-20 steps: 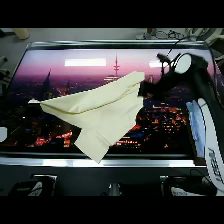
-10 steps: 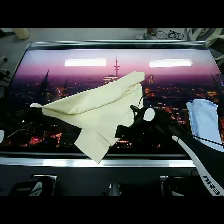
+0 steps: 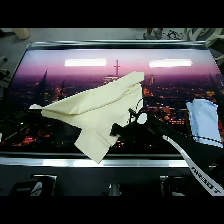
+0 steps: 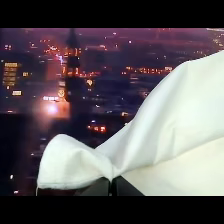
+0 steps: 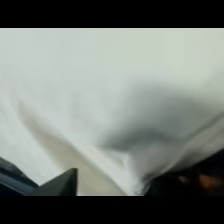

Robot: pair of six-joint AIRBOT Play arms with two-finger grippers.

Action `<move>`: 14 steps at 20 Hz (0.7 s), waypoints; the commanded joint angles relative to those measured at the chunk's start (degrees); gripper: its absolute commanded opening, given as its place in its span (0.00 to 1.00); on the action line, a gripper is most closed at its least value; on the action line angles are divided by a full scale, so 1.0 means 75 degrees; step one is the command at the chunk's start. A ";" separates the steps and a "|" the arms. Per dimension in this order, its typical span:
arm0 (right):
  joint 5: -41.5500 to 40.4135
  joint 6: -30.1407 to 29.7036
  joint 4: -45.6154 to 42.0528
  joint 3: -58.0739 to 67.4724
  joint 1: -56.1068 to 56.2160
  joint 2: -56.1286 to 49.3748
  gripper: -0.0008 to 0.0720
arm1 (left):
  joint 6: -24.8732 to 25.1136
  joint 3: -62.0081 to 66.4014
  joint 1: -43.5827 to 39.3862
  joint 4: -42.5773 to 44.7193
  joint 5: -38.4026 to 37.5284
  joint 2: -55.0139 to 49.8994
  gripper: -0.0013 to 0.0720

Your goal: Fold the shirts.

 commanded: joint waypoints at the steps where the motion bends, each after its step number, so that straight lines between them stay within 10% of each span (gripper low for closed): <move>1: -0.0699 0.0125 0.0533 -0.0006 0.0012 -0.0184 0.27 | 0.0003 0.0009 -0.0006 -0.0003 -0.0026 0.0015 0.05; 2: -0.0697 0.0149 0.0530 0.0032 0.0006 -0.0184 0.05 | 0.0003 0.0009 -0.0006 -0.0003 -0.0026 0.0015 0.05; 5: 0.0015 -0.0968 -0.0460 0.0816 -0.0012 0.0437 0.04 | 0.0006 0.0312 -0.0003 0.0000 -0.0245 0.0017 0.05; 11: 0.0752 -0.0685 -0.8772 0.6248 -0.0009 0.3978 0.04 | -0.0181 0.5680 0.0003 0.0341 -0.1070 0.0026 0.05; 14: 0.0702 0.0111 -0.9273 0.8049 -0.0003 0.5190 0.04 | -0.0935 0.8399 0.0003 0.0399 -0.1078 0.0015 0.05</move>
